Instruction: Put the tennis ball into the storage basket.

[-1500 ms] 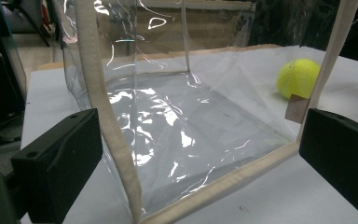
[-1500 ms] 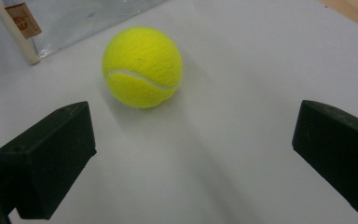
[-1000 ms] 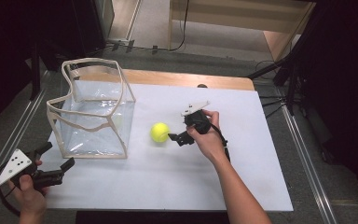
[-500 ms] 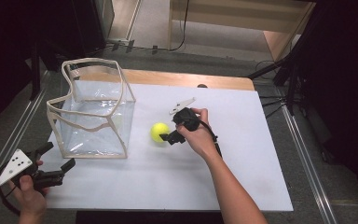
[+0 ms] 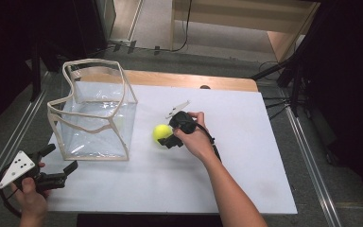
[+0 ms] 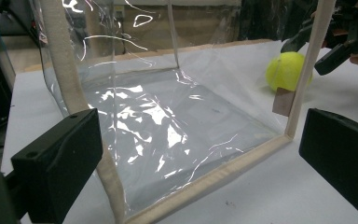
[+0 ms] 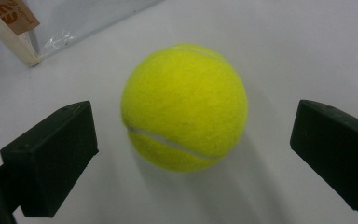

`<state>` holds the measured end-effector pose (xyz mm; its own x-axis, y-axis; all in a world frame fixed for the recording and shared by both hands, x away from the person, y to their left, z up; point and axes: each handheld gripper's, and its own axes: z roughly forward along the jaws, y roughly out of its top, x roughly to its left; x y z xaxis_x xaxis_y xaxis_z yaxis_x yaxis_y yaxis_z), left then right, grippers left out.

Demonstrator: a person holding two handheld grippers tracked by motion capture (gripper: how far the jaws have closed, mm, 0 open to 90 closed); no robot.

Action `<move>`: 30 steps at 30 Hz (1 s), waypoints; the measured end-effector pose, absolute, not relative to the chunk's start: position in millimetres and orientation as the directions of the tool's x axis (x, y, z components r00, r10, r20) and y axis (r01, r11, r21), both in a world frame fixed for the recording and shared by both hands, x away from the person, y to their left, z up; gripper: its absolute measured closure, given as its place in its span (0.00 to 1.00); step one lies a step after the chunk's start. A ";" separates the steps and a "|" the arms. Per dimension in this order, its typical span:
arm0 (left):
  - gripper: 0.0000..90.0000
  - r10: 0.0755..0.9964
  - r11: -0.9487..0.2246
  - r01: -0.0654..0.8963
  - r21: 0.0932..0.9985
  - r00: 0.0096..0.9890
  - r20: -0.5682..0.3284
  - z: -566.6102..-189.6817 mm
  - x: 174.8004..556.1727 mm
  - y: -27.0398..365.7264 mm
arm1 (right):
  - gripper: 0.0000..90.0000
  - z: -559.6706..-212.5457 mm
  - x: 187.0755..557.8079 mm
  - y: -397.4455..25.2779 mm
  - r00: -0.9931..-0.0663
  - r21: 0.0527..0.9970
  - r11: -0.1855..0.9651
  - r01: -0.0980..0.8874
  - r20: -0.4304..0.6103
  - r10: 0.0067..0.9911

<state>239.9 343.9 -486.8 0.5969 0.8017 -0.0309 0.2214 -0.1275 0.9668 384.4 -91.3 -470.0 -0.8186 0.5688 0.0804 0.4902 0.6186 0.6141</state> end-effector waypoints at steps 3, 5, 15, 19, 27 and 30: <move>0.00 0.804 -0.129 0.223 0.966 0.594 -0.029 -486.8 239.8 343.5 | 0.03 -472.0 385.3 -88.2 -0.819 0.604 0.627 0.492 0.075 0.570; 0.00 0.804 -0.128 0.221 0.967 0.594 -0.029 -486.9 239.8 343.5 | 0.06 -472.9 385.3 -86.4 -0.811 0.598 0.624 0.503 0.077 0.580; 0.00 0.803 -0.130 0.219 0.967 0.595 -0.027 -486.8 240.5 344.1 | 0.06 -479.2 388.2 -79.5 -0.817 0.578 0.641 0.506 0.081 0.571; 0.00 0.803 -0.142 0.217 0.966 0.596 -0.016 -486.7 240.2 343.1 | 0.07 -481.6 389.1 -77.1 -0.820 0.575 0.647 0.500 0.074 0.568; 0.00 0.801 -0.145 0.216 0.966 0.598 -0.014 -486.7 240.0 342.1 | 0.07 -486.2 390.9 -71.9 -0.818 0.563 0.654 0.506 0.072 0.571; 0.00 0.803 -0.145 0.217 0.965 0.596 -0.013 -486.7 239.9 341.8 | 0.07 -487.4 391.7 -70.6 -0.820 0.561 0.656 0.506 0.075 0.568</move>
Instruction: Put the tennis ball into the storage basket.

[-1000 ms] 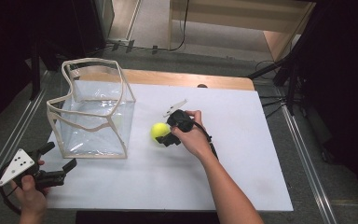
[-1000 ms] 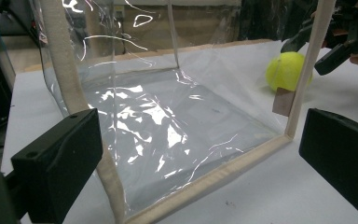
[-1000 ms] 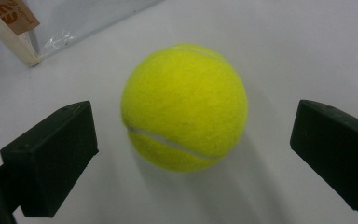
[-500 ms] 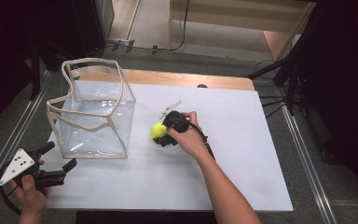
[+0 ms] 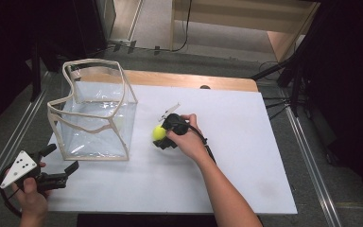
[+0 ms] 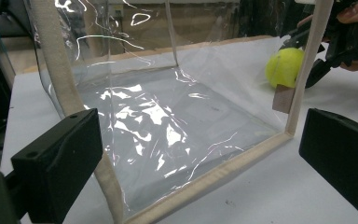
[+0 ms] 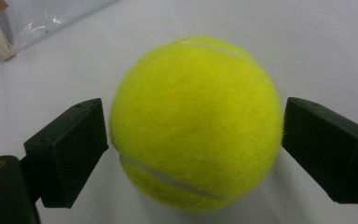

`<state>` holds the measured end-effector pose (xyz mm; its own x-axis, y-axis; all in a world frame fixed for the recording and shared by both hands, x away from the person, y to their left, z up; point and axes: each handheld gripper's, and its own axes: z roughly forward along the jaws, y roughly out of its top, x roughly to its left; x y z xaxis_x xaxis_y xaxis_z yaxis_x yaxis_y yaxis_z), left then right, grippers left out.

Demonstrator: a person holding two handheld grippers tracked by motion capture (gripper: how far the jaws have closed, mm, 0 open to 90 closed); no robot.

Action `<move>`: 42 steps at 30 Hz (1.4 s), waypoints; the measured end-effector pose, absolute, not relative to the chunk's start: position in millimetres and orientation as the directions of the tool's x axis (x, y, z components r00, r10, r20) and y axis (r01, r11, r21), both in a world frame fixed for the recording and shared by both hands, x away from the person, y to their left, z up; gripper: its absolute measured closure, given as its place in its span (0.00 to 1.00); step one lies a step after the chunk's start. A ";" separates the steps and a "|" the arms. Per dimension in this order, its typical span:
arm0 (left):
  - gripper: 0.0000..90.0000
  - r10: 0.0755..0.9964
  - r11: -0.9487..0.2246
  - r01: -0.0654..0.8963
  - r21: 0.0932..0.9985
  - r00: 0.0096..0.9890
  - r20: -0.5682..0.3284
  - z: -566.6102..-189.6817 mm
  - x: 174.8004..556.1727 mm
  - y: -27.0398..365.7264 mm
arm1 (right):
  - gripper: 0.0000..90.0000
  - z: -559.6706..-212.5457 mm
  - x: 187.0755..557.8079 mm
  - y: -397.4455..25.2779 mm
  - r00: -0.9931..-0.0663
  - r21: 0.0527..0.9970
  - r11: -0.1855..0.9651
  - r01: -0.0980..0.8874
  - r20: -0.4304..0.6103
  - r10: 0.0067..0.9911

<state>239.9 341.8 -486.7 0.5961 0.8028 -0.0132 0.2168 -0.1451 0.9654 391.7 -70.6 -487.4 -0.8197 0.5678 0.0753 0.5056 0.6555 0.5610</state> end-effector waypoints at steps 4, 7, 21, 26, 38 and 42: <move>0.00 0.805 -0.147 0.218 0.965 0.594 -0.011 -486.6 240.1 341.6 | 0.12 -488.5 392.6 -69.2 -0.816 0.565 0.649 0.509 0.077 0.573; 0.00 0.805 -0.149 0.218 0.964 0.593 -0.010 -486.5 239.9 341.3 | 0.14 -488.7 393.1 -69.2 -0.808 0.565 0.641 0.519 0.080 0.583; 0.00 0.801 -0.164 0.214 0.963 0.599 0.004 -486.6 239.9 339.7 | 0.22 -492.2 395.9 -67.5 -0.804 0.564 0.632 0.531 0.099 0.587; 0.00 0.801 -0.165 0.214 0.963 0.599 0.004 -486.7 240.0 339.6 | 0.25 -491.7 396.1 -66.5 -0.805 0.565 0.630 0.532 0.109 0.583; 0.00 0.798 -0.168 0.212 0.963 0.603 0.007 -487.1 240.5 338.4 | 0.26 -487.9 395.7 -67.7 -0.810 0.572 0.637 0.516 0.085 0.580; 0.00 0.797 -0.167 0.212 0.963 0.603 0.006 -487.1 240.5 338.2 | 0.26 -485.3 394.7 -65.9 -0.813 0.575 0.638 0.513 0.086 0.576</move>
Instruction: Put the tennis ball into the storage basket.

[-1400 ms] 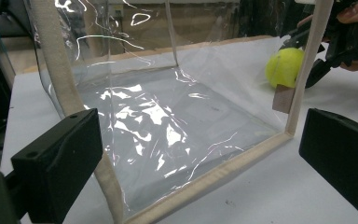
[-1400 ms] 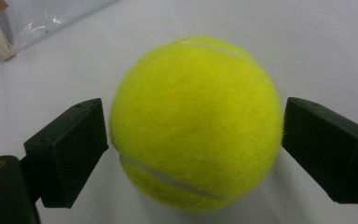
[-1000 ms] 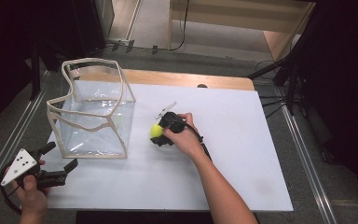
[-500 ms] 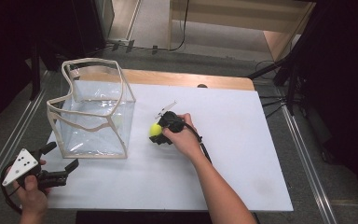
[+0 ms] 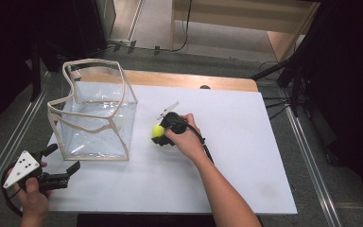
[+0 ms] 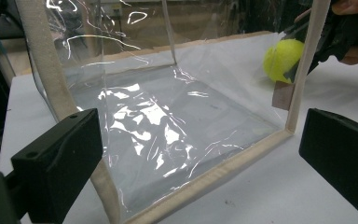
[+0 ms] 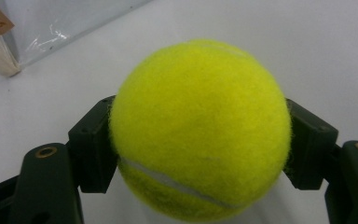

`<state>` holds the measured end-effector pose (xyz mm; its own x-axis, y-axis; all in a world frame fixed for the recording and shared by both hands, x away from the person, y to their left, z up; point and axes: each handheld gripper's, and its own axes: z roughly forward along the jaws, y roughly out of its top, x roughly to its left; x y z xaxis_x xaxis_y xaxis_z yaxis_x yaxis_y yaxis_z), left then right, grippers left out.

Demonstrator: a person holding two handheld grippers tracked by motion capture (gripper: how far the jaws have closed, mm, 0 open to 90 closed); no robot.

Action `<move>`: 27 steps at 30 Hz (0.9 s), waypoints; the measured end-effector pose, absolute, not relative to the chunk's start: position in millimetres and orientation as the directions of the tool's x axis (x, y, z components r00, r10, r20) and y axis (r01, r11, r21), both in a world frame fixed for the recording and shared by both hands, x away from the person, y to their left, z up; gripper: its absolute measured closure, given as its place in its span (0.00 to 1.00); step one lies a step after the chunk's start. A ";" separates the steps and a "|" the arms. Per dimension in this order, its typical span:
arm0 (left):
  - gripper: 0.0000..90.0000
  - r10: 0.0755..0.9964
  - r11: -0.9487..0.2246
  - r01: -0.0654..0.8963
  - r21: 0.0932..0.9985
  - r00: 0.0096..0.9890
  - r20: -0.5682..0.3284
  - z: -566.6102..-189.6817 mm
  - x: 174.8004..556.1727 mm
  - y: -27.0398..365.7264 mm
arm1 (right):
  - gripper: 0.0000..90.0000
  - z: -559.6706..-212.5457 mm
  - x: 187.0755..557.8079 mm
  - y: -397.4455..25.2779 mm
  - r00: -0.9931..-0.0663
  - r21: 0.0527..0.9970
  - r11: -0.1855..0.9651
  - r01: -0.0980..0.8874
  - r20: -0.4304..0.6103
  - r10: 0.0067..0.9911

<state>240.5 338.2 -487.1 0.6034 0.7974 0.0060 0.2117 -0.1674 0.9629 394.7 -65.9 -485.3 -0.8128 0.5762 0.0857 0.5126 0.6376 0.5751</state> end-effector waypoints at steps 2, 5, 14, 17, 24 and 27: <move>0.00 0.797 -0.169 0.213 0.962 0.604 0.007 -487.0 240.6 338.3 | 0.27 -482.9 394.4 -64.6 -0.818 0.573 0.643 0.508 0.089 0.568; 0.00 0.797 -0.170 0.213 0.962 0.604 0.008 -487.0 240.6 338.3 | 0.27 -477.5 394.2 -59.7 -0.835 0.580 0.649 0.492 0.103 0.541; 0.00 0.796 -0.169 0.210 0.963 0.606 0.007 -487.0 240.5 338.5 | 0.27 -467.6 392.8 -46.5 -0.859 0.603 0.655 0.456 0.106 0.501; 0.00 0.796 -0.169 0.209 0.963 0.606 0.008 -487.0 240.4 338.4 | 0.27 -464.9 391.4 -42.0 -0.864 0.610 0.653 0.449 0.110 0.492; 0.00 0.796 -0.172 0.212 0.962 0.606 0.009 -487.0 240.4 338.1 | 0.27 -459.6 389.7 -37.0 -0.874 0.623 0.652 0.431 0.111 0.472; 0.00 0.795 -0.173 0.212 0.962 0.607 0.010 -487.1 240.5 337.9 | 0.27 -455.1 388.1 -34.3 -0.878 0.633 0.647 0.424 0.115 0.464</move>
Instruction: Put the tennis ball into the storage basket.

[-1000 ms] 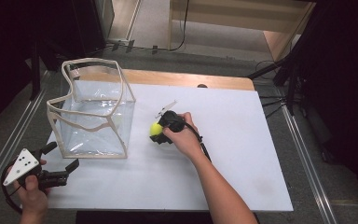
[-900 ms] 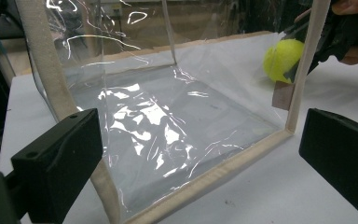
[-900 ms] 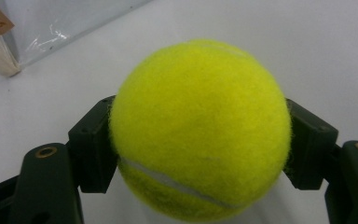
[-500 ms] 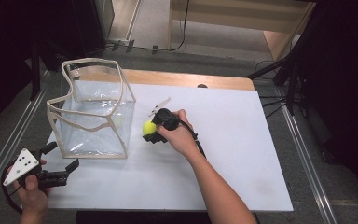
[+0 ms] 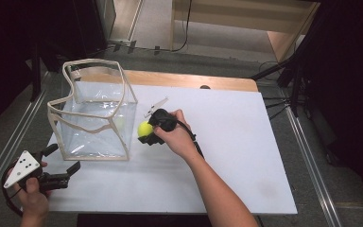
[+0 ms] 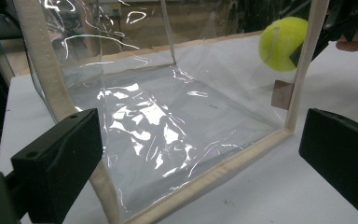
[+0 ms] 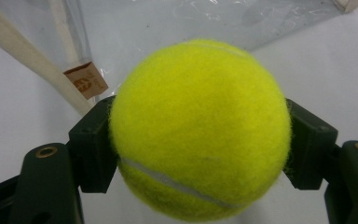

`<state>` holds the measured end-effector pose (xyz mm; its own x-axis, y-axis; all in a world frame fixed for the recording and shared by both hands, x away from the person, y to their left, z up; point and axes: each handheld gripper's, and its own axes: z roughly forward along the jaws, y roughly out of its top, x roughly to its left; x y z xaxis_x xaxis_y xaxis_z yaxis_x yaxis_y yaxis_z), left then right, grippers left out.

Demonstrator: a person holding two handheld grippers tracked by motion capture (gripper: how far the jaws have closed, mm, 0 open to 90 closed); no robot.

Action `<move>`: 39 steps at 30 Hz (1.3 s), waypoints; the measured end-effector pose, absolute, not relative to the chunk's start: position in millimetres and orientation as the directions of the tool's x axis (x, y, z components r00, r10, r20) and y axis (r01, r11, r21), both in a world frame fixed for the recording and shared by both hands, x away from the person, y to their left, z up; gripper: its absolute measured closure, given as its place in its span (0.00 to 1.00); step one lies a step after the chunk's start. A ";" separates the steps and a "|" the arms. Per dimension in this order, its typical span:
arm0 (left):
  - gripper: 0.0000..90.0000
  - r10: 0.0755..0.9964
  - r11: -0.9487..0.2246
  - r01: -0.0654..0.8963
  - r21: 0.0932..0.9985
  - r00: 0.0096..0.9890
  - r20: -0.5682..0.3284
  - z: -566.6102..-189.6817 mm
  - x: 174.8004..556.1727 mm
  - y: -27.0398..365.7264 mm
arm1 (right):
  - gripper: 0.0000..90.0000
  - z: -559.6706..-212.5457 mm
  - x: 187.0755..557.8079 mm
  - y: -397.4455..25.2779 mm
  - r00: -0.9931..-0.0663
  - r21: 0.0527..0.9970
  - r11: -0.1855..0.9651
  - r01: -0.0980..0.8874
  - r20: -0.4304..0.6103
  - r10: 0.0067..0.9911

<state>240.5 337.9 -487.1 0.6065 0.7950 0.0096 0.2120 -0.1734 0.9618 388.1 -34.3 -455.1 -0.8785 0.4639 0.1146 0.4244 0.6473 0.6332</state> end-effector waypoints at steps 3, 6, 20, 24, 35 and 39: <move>0.00 0.795 -0.173 0.212 0.962 0.607 0.010 -487.1 240.5 337.9 | 0.27 -451.9 387.2 -32.7 -0.881 0.637 0.645 0.423 0.121 0.458; 0.00 0.794 -0.172 0.212 0.962 0.607 0.009 -487.1 240.5 337.8 | 0.27 -447.0 386.9 -30.9 -0.886 0.653 0.639 0.407 0.113 0.449; 0.00 0.793 -0.187 0.212 0.959 0.608 0.020 -486.6 240.4 337.6 | 0.27 -421.1 382.3 -24.4 -0.902 0.684 0.626 0.373 0.110 0.418; 0.00 0.794 -0.182 0.212 0.960 0.608 0.016 -486.8 240.7 337.1 | 0.27 -414.3 381.7 -23.2 -0.903 0.689 0.625 0.367 0.103 0.416; 0.00 0.794 -0.179 0.211 0.961 0.607 0.014 -486.8 240.9 336.9 | 0.27 -396.6 383.0 -24.5 -0.908 0.702 0.619 0.352 0.093 0.409; 0.00 0.795 -0.179 0.211 0.961 0.607 0.014 -486.8 240.8 336.7 | 0.27 -390.4 383.2 -24.9 -0.908 0.704 0.620 0.347 0.086 0.410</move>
